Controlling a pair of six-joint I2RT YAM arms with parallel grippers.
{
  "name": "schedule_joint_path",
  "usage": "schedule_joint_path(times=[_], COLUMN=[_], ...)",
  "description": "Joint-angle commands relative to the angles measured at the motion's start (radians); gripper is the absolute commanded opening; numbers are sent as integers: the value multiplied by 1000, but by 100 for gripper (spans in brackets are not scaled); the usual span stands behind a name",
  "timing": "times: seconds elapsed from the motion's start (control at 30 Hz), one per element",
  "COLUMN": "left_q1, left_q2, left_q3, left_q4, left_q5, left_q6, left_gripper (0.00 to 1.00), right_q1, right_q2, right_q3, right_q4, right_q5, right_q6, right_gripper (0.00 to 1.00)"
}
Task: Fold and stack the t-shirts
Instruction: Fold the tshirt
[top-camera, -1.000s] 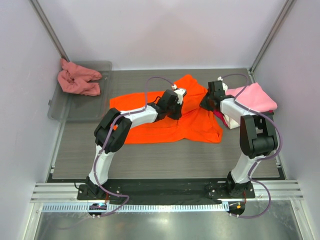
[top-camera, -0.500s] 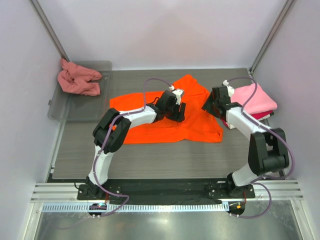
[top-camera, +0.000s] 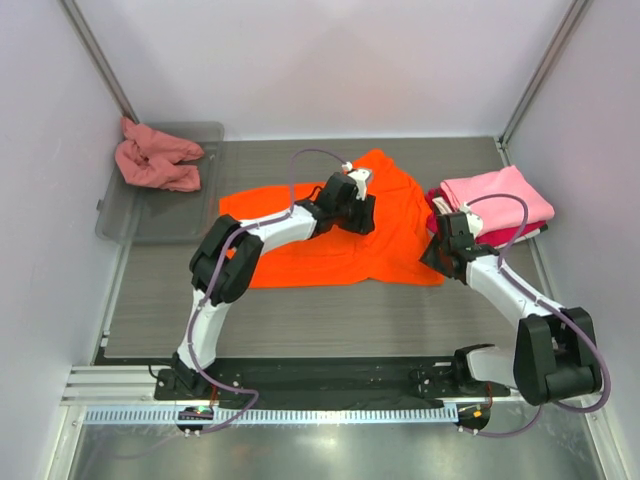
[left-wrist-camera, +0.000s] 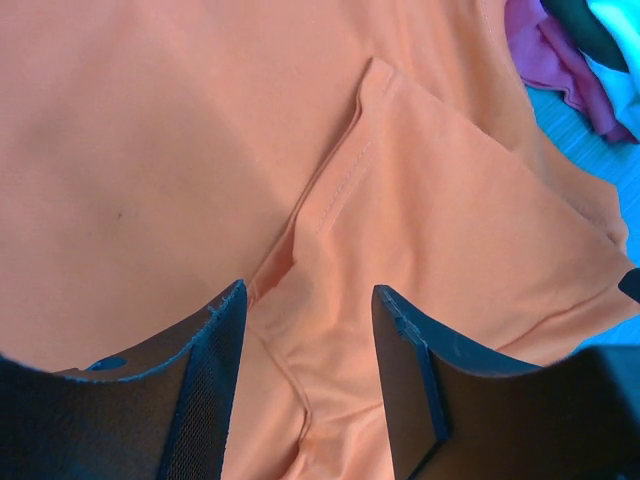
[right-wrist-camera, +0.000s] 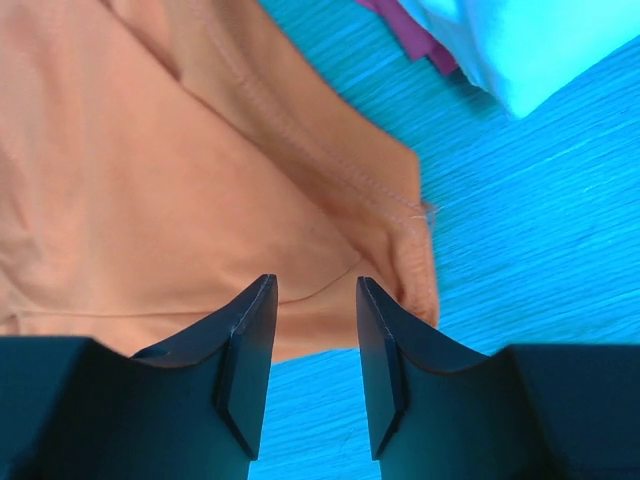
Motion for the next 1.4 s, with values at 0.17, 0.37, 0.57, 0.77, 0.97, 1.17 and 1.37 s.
schedule_joint_path(times=[0.17, 0.37, 0.57, 0.77, 0.97, 1.17, 1.37], left_q1=[3, 3, 19, 81, 199, 276, 374], left_q2=[23, -84, -190, -277, -405, -434, -416], left_q3=[17, -69, -94, -195, -350, -351, -403], left_q4=[-39, -24, -95, -111, -109, -197, -221], left_q5=[4, -21, -74, -169, -307, -521, -516], left_q6=[-26, -47, -78, -121, -144, -167, -219], left_gripper=[54, 52, 55, 58, 59, 61, 59], right_q1=[-53, -165, -206, -182, -116, -59, 73], right_q2=[109, 177, 149, 114, 73, 218, 346], right_q3=[0, 4, 50, 72, 158, 331, 414], right_q4=[43, 32, 22, 3, 54, 91, 84], right_q5=[1, 23, 56, 24, -35, -120, -119], right_q6=[13, -12, -39, -67, -107, -108, -118], right_gripper=[36, 1, 11, 41, 53, 52, 52])
